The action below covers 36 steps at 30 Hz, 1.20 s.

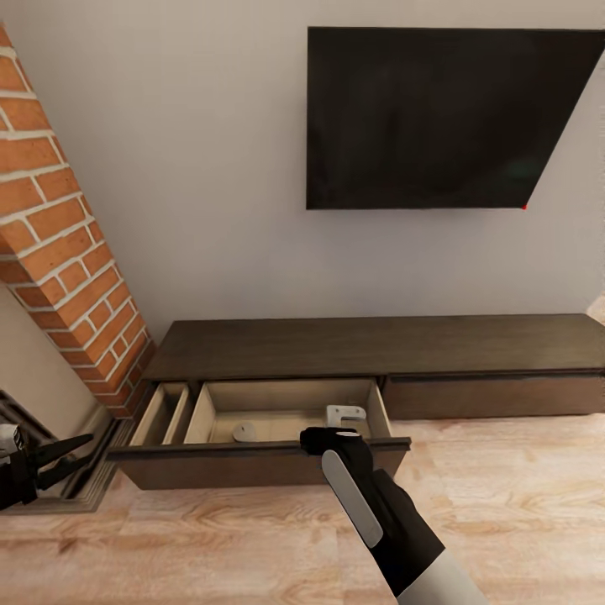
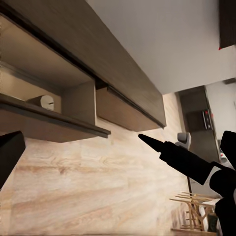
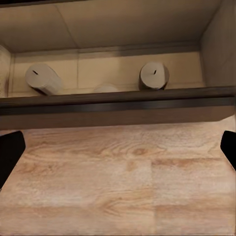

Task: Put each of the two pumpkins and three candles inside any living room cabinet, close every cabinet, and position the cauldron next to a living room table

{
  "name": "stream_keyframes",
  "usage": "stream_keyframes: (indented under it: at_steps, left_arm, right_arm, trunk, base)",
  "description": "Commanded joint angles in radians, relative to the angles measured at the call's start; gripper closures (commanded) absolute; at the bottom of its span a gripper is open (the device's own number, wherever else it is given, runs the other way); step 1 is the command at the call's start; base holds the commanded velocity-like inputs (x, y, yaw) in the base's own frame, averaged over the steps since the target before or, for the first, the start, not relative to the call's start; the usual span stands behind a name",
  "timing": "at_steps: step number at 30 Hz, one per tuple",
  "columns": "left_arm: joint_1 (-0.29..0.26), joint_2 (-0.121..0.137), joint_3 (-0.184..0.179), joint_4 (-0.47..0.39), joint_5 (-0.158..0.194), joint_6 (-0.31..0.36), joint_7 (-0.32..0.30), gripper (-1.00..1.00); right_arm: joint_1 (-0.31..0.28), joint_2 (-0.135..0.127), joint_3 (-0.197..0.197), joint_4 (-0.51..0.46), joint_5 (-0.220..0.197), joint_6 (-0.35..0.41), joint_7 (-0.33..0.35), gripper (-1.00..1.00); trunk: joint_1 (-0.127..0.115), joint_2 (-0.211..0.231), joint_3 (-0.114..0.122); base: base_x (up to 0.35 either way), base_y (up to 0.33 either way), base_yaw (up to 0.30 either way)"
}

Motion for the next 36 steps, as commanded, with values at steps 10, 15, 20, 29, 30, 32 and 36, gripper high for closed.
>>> stream_keyframes:
  at_steps: [10, 15, 20, 29, 30, 32, 36]
  left_arm:
    - [-0.001, -0.001, -0.005, 0.0, -0.031, 0.003, 0.022, -1.0]
    - [-0.002, -0.007, -0.003, 0.0, -0.062, 0.001, 0.089, -1.0]
    - [-0.003, -0.009, -0.001, 0.0, -0.063, -0.008, 0.112, -1.0]
    - [-0.005, -0.014, -0.005, -0.005, -0.063, -0.023, 0.218, -1.0]
    - [-0.006, -0.025, -0.008, -0.007, -0.062, -0.045, 0.258, -1.0]
    - [-0.008, -0.051, -0.018, -0.01, -0.062, -0.09, 0.314, -1.0]
    - [-0.012, -0.092, -0.083, -0.014, -0.062, -0.161, 0.468, -1.0]
  right_arm:
    - [-0.001, 0.0, 0.001, 0.0, -0.009, 0.001, -0.01, -1.0]
    - [-0.001, 0.0, 0.0, 0.002, -0.009, 0.0, -0.01, -1.0]
    - [-0.001, 0.0, 0.001, 0.003, -0.009, 0.0, -0.01, -1.0]
    - [-0.001, 0.0, 0.002, 0.015, -0.007, 0.0, -0.009, -1.0]
    - [-0.001, 0.0, 0.003, 0.019, -0.007, 0.0, -0.009, -1.0]
    - [-0.001, 0.0, 0.003, 0.027, -0.007, 0.0, -0.009, -1.0]
    - [-0.001, 0.0, 0.001, 0.051, -0.005, -0.002, -0.008, -1.0]
  trunk:
    - [-0.001, -0.001, -0.001]
    - [0.003, -0.008, -0.004]
    - [0.022, -0.043, -0.02]
    - [0.057, -0.106, -0.048]
    - [0.061, -0.113, -0.051]
    - [0.068, -0.127, -0.057]
    - [0.084, -0.155, -0.07]
  base:
    - [-0.347, 0.0, 0.0]
    - [-0.332, 0.0, 0.0]
    - [-0.168, 0.0, 0.0]
    - [-0.014, 0.0, 0.0]
    - [0.0, 0.0, 0.0]
    - [0.0, 0.0, 0.0]
    - [0.0, 0.0, 0.0]
